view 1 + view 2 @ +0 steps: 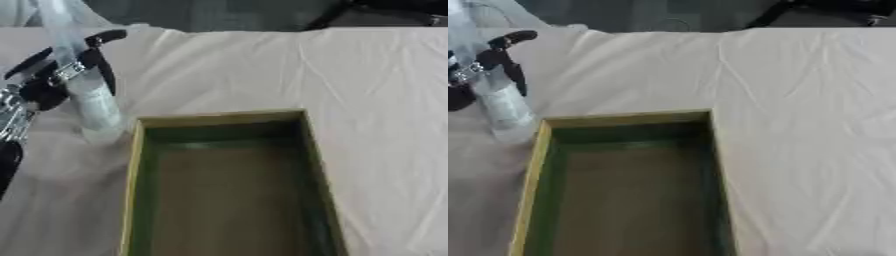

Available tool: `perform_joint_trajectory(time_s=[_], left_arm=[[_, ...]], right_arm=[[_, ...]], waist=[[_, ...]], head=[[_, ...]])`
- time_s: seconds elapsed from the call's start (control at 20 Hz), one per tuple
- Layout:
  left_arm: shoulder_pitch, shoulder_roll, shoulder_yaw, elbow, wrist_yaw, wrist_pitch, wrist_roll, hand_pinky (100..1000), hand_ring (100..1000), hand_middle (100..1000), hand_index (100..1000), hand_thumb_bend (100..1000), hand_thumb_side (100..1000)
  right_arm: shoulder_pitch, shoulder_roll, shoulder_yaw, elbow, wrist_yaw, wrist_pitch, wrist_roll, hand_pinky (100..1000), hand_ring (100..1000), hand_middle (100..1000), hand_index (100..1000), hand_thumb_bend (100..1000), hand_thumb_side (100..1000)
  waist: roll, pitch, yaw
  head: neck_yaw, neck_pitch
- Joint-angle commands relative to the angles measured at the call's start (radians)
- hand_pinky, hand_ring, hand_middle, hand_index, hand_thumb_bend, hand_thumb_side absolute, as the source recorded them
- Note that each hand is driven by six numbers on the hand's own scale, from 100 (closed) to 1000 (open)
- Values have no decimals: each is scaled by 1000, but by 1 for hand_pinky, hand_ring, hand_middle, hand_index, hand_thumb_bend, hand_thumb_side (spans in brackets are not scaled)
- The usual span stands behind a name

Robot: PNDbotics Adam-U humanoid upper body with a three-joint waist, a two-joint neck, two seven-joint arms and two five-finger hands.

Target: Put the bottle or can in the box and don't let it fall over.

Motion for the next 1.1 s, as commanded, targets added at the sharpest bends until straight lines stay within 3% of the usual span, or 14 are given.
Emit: perform_joint_trajectory(time_s=[0.05, 0.4, 1.1], left_arm=[[-7, 18, -8, -19, 27, -7, 13, 447, 396, 992, 100, 100, 551], [-3, 26, -12, -33, 62, -12, 27, 444, 395, 984, 100, 100, 494], [5, 48, -5, -65, 157, 23, 50, 431, 380, 953, 100, 100, 512]], right_arm=[[2, -8, -10, -17, -4, -86, 88, 980, 777, 840, 949, 100, 593], [10, -7, -17, -17, -19, -93, 92, 979, 777, 839, 948, 100, 590], [37, -21, -40, -17, -81, -100, 117, 976, 777, 838, 946, 100, 587]], waist=[[-3, -18, 1], [-4, -24, 2], [-4, -48, 1]], head=[[-2, -17], [-4, -19], [-4, -8]])
